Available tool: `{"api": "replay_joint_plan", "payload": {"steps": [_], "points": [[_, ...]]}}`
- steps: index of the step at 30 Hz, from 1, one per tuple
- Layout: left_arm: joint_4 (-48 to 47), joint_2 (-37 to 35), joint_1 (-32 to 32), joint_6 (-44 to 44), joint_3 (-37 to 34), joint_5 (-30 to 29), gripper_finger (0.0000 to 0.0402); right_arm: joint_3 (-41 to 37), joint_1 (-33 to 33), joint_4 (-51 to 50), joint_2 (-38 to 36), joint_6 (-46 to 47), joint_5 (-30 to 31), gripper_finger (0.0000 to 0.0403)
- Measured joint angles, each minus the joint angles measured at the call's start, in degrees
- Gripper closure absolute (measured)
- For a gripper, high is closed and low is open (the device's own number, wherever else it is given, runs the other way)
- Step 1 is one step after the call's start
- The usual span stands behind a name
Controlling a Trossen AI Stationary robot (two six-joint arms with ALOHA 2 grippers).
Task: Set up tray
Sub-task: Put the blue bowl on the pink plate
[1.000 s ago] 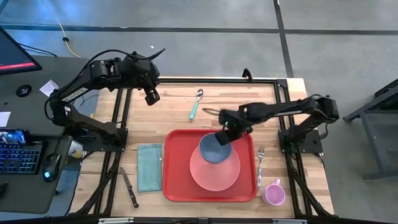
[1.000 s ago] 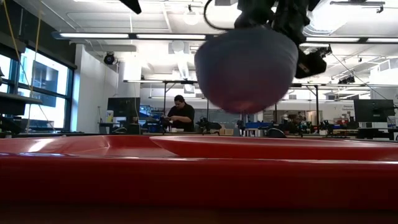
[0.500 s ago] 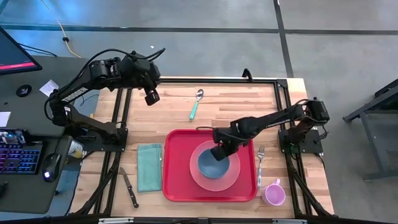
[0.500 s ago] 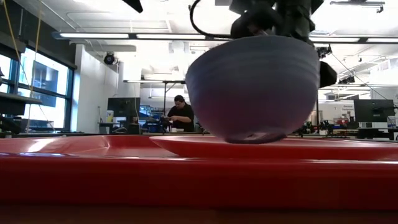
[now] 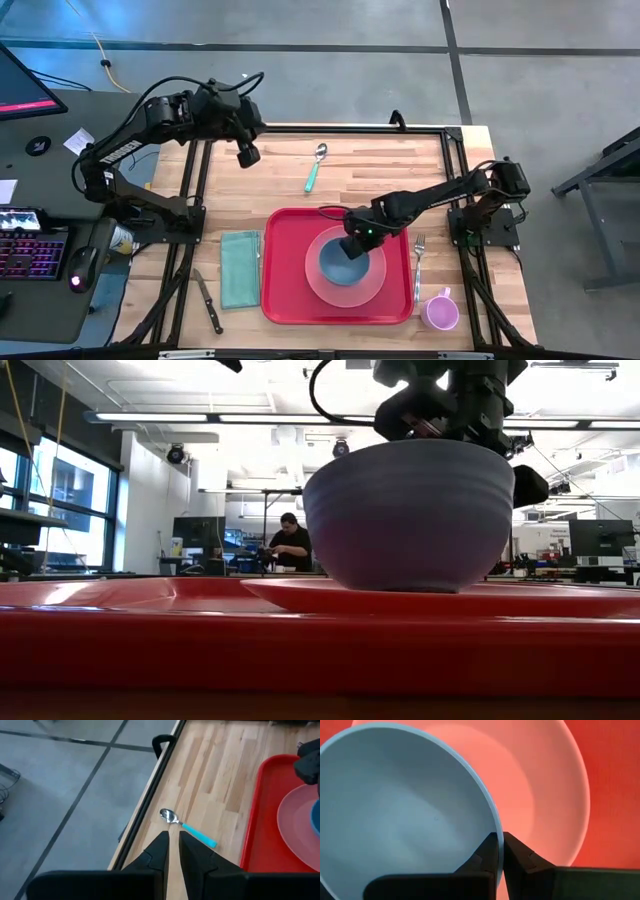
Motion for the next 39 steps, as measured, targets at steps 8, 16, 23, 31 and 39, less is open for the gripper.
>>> {"api": "replay_joint_plan", "payload": {"steps": [8, 16, 23, 31, 39], "points": [[-0.47, -0.15, -0.02, -0.19, 0.0, 1.73, 0.0328, 0.0, 0.0, -0.4, 0.0, 0.33, 1.58, 0.0369], [0.13, -0.15, -0.02, -0.2, 0.0, 2.31, 0.0328, 0.0, 0.0, -0.01, -0.11, 0.44, 1.34, 0.0308], [3.27, -0.11, -0.02, -0.26, 0.0, 3.01, 0.0328, 0.01, 0.0, 1.36, -2.45, 1.64, 2.59, 0.0285], [8.67, 1.43, -0.02, -0.63, 0.02, 3.23, 0.0328, 0.02, -0.39, 1.26, -3.17, 1.57, 4.83, 0.0284], [12.62, 2.34, -0.02, -1.08, 0.02, 5.07, 0.0328, 0.02, -0.35, 1.17, -3.11, -4.96, 4.93, 0.0284]]}}
